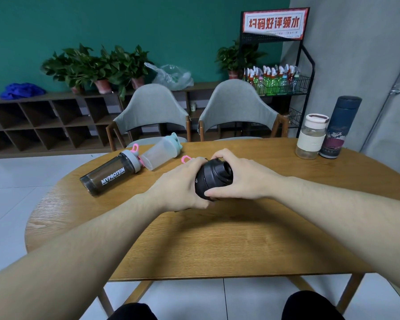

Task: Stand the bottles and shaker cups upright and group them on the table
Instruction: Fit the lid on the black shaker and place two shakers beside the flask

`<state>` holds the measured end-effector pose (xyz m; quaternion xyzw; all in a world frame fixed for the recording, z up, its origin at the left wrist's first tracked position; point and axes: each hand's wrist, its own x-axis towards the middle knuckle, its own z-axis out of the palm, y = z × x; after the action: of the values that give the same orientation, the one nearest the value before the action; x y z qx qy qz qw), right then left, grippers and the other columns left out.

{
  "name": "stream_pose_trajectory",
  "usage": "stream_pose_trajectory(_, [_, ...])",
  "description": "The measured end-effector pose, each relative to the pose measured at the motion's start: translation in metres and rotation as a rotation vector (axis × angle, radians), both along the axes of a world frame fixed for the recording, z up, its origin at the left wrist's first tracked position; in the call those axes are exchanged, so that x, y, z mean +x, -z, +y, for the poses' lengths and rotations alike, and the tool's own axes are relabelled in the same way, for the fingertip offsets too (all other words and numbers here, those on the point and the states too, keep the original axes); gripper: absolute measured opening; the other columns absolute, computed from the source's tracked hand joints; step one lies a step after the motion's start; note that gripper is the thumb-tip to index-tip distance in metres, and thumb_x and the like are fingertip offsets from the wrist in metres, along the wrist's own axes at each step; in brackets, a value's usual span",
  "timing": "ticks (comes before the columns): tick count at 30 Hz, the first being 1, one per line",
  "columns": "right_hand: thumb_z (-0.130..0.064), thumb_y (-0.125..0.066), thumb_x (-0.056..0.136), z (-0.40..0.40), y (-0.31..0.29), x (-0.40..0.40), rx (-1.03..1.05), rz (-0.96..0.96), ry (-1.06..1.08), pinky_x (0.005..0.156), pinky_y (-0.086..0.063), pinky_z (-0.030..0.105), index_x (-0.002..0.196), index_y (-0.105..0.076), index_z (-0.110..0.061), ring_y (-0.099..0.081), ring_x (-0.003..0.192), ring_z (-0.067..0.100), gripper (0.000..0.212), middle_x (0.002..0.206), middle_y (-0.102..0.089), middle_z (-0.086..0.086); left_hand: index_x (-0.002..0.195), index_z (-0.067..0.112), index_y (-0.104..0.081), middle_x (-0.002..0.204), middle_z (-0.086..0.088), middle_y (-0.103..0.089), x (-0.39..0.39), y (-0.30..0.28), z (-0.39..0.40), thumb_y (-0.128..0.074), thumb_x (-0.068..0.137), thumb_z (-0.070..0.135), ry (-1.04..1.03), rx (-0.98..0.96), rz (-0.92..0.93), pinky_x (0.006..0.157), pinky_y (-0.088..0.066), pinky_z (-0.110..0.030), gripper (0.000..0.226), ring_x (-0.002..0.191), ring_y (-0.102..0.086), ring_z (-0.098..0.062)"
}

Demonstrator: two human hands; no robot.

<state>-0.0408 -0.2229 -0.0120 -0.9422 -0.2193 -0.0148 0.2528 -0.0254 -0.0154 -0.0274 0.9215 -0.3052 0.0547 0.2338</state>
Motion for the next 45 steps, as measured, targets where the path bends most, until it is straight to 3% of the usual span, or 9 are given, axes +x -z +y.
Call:
stream_pose_trajectory(4, [-0.080,-0.071,0.063,-0.001,-0.008,0.001,-0.076,0.014,-0.006,0.099,-0.047,0.038,0.139,-0.028,-0.053,-0.058,0.117,0.010,0.091,0.129,-0.055,-0.024,0.128,0.031,-0.040,0.115,0.010,-0.053,0.002,0.002,0.004,-0.084,0.057,0.053,0.000,-0.026,0.011,0.087,-0.051,-0.042,0.088,0.103,-0.058,-0.013])
stream_pose_trajectory(8, [-0.072,-0.058,0.082,-0.013,-0.020,0.000,0.004,0.141,0.012,0.083,-0.039,0.015,0.148,-0.032,-0.047,-0.056,0.101,0.003,0.075,0.105,-0.051,-0.029,0.134,0.026,-0.035,0.124,0.006,-0.051,0.000,0.002,0.010,-0.089,0.057,0.050,-0.053,-0.058,0.020,0.091,-0.052,-0.040,0.097,0.109,-0.058,-0.015])
stream_pose_trajectory(12, [-0.064,-0.023,0.102,-0.022,-0.016,0.001,0.133,0.190,0.154,0.079,-0.039,0.029,0.142,-0.044,-0.041,-0.055,0.089,0.006,0.050,0.109,-0.060,-0.013,0.137,0.027,-0.035,0.124,0.006,-0.050,0.001,0.004,0.015,-0.091,0.055,0.047,-0.085,-0.077,0.045,0.094,-0.051,-0.037,0.101,0.112,-0.057,-0.014])
stream_pose_trajectory(17, [-0.017,-0.044,0.104,-0.014,-0.013,0.009,0.328,0.200,0.207,0.059,-0.045,0.027,0.135,-0.052,-0.027,-0.052,0.058,0.014,0.033,0.087,-0.062,0.007,0.147,0.027,-0.032,0.133,0.004,-0.047,0.004,0.009,0.014,-0.087,0.056,0.057,-0.152,0.003,0.022,0.103,-0.046,-0.046,0.110,0.122,-0.050,-0.018])
stream_pose_trajectory(24, [-0.029,-0.064,0.098,0.016,-0.010,0.005,0.499,0.060,0.168,0.055,-0.052,0.019,0.115,-0.063,-0.021,-0.057,0.057,0.009,0.019,0.086,-0.062,0.005,0.144,0.028,-0.035,0.131,0.005,-0.058,0.004,0.014,0.007,-0.080,0.057,0.068,-0.228,0.006,-0.060,0.099,-0.048,-0.049,0.105,0.120,-0.055,-0.021])
stream_pose_trajectory(30, [-0.032,-0.048,0.106,0.010,-0.011,0.020,0.620,0.077,0.205,0.057,-0.053,0.024,0.141,-0.048,-0.024,-0.057,0.064,0.010,0.036,0.094,-0.063,0.007,0.141,0.031,-0.033,0.128,0.007,-0.058,0.014,0.028,0.013,-0.070,0.058,0.076,-0.264,-0.117,0.020,0.099,-0.048,-0.047,0.101,0.117,-0.057,-0.020])
stream_pose_trajectory(34, [-0.031,-0.056,0.101,-0.011,0.004,0.051,0.284,-0.066,0.373,0.070,-0.050,0.026,0.132,-0.058,-0.023,-0.064,0.089,0.015,0.032,0.104,-0.066,0.002,0.140,0.029,-0.035,0.121,0.012,-0.053,0.026,0.031,0.016,-0.074,0.061,0.069,-0.292,-0.257,0.113,0.100,-0.049,-0.040,0.097,0.116,-0.057,-0.016])
stream_pose_trajectory(38, [-0.047,-0.064,0.091,-0.019,0.022,0.085,-0.196,0.058,0.407,0.104,-0.045,0.044,0.149,-0.042,-0.026,-0.049,0.131,0.030,0.066,0.143,-0.055,0.008,0.138,0.028,-0.038,0.121,0.012,-0.055,0.046,0.037,0.015,-0.081,0.067,0.056,-0.327,-0.370,0.163,0.098,-0.047,-0.033,0.087,0.113,-0.056,-0.012])
stream_pose_trajectory(45, [-0.062,-0.075,0.077,-0.005,0.046,0.141,-0.325,0.166,0.415,0.104,-0.046,0.047,0.156,-0.029,-0.025,-0.046,0.137,0.032,0.098,0.152,-0.049,0.008,0.133,0.025,-0.039,0.111,0.020,-0.051,0.078,0.045,0.010,-0.084,0.073,0.040,-0.379,-0.489,0.212,0.078,-0.037,-0.009,0.076,0.097,-0.052,0.003])
